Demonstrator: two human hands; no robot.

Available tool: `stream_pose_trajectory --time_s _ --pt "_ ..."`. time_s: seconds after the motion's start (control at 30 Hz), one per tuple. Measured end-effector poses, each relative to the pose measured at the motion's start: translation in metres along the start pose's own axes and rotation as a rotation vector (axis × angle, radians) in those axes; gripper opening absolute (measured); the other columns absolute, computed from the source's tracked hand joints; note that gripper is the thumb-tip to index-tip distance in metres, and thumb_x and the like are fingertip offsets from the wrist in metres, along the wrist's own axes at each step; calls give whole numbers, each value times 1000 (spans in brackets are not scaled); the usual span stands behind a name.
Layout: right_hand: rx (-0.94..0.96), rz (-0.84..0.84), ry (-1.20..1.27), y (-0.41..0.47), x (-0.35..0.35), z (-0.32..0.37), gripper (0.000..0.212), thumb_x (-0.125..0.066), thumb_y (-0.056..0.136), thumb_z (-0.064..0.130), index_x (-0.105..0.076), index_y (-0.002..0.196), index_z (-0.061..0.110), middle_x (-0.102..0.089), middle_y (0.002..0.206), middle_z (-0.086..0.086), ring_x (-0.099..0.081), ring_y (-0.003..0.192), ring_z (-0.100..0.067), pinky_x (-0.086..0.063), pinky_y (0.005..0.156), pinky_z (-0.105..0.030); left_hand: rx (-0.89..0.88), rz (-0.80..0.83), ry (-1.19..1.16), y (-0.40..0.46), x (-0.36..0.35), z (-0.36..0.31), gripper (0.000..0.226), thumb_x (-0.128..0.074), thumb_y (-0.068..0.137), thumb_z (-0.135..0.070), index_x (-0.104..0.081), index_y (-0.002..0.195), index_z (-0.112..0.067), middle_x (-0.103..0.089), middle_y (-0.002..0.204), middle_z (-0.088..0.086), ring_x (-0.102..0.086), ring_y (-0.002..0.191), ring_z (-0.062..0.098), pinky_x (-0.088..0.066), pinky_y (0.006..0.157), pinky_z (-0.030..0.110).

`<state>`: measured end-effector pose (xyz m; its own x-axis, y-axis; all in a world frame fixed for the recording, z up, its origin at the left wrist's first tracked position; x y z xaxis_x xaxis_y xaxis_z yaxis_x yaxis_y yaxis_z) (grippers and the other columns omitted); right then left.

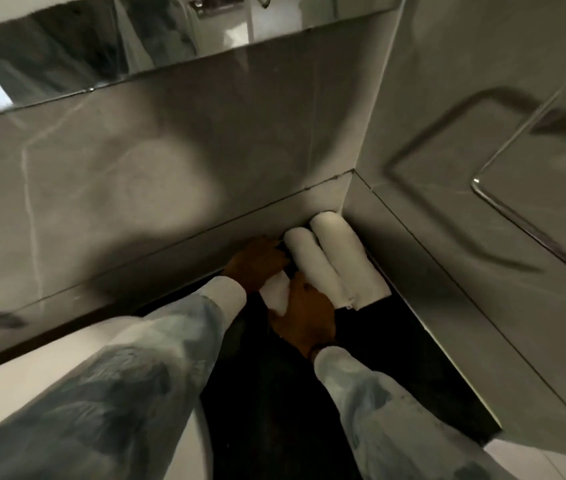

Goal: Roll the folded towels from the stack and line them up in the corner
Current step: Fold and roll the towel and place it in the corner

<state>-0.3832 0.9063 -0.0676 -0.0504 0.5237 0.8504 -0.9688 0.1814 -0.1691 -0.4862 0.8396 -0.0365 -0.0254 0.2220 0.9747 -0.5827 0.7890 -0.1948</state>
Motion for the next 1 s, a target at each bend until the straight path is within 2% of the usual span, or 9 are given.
stream_pose_trajectory --time_s 0.07,0.13,0.3,0.47,0.57,0.67,0.73,0.83,1.0 --pt "-42 21 -20 15 -1 1 93 -68 80 47 -22 149 5 -60 127 -16 -60 111 -33 -48 93 -41 24 -42 -93 9 -11 9 46 -91 52 -32 -76 94 -25 -74 105 -2 -71 95 21 -58 81 32" --pt "-95 50 -52 28 -4 -2 98 -68 79 48 -17 150 4 -60 126 -14 -60 112 -32 -47 92 -40 133 -197 -262 11 -19 23 39 -80 72 -32 -70 108 -21 -68 118 3 -65 108 24 -54 92 37" --pt "-154 48 -101 31 -2 -4 87 -70 76 48 -28 141 7 -64 117 -12 -63 103 -32 -50 84 -41 679 -356 -808 -28 -34 33 12 -53 94 -23 -54 100 -12 -58 104 7 -57 92 11 -47 83 36" --pt "-128 88 -117 33 2 -2 83 -70 77 48 -32 139 7 -62 119 -13 -62 106 -32 -48 88 -40 844 -237 -1186 -32 -56 7 62 -74 80 -34 -46 132 -14 -53 138 12 -53 126 29 -47 102 41" --pt "-53 135 -13 38 21 -11 69 -74 74 53 -54 124 11 -66 115 -11 -62 105 -30 -49 89 -37 909 -287 -1202 -30 -57 1 56 -74 80 -33 -49 126 -12 -56 132 15 -55 121 31 -48 98 39" --pt "-51 -54 193 50 69 -51 48 -80 75 39 -67 111 11 -71 107 -12 -66 100 -29 -51 91 -35 966 -334 -1201 -29 -53 -4 52 -73 81 -32 -51 122 -11 -59 127 15 -57 118 33 -49 97 45" --pt "-99 -100 205 64 94 -85 54 -77 79 34 -61 124 8 -63 124 -17 -60 113 -34 -49 98 -40 991 -307 -1179 -24 -50 -8 49 -72 81 -33 -52 122 -14 -59 127 14 -56 117 33 -49 98 44" --pt "-88 190 71 83 91 -117 79 -73 84 33 -32 149 12 -38 151 -16 -40 136 -34 -34 112 -44 1023 -282 -1112 -21 -44 -19 54 -69 84 -33 -50 131 -13 -53 135 16 -49 127 35 -42 105 42" --pt "-3 278 282 81 69 -118 105 -83 74 21 -14 153 13 -23 158 -13 -28 143 -30 -24 114 -40 994 -154 -948 -31 -46 -24 71 -61 88 -41 -33 148 -15 -43 143 18 -41 130 39 -37 109 45"
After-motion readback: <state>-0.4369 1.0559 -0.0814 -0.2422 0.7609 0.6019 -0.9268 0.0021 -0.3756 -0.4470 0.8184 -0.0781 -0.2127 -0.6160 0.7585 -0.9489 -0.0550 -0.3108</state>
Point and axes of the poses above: each hand's wrist, its own y-axis towards the middle knuckle, its own x-axis out of the back of the hand, z = x × y, the point moved 5 cm from there along y, towards the middle knuckle
